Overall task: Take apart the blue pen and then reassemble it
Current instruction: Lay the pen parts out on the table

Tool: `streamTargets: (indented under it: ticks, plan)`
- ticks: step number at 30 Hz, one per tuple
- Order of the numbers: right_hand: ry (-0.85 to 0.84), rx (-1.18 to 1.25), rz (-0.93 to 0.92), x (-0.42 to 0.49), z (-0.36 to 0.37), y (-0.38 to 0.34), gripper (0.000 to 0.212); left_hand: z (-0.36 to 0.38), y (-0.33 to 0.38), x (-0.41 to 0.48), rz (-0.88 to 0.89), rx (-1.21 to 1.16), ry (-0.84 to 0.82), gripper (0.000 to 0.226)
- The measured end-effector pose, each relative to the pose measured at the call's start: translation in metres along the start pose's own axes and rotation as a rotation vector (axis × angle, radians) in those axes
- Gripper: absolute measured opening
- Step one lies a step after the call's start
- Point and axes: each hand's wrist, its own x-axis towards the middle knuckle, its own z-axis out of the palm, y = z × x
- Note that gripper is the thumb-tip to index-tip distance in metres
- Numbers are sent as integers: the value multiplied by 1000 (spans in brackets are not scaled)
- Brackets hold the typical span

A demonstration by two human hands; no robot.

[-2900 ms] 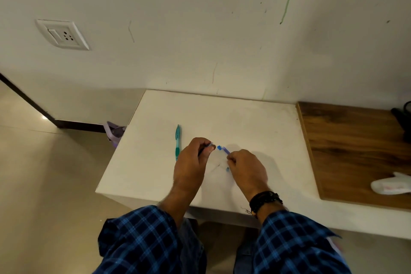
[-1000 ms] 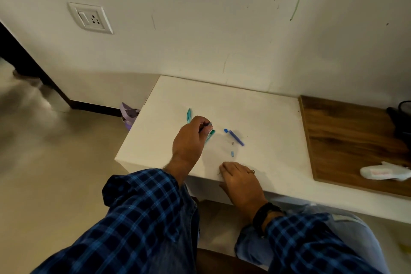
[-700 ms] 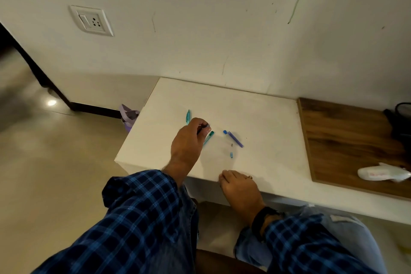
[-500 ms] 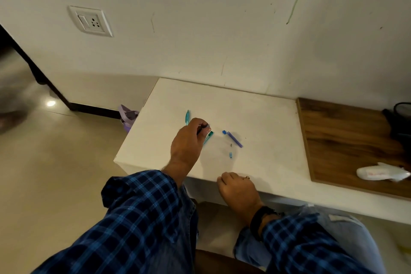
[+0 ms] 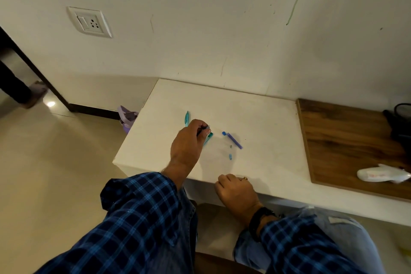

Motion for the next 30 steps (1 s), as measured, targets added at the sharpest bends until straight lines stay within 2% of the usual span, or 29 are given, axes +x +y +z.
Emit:
streamTargets:
  ticks: [30]
  plan:
    - [8,9,45,-2,-3,-3,29,-2,1,-1,-21,10,1,24]
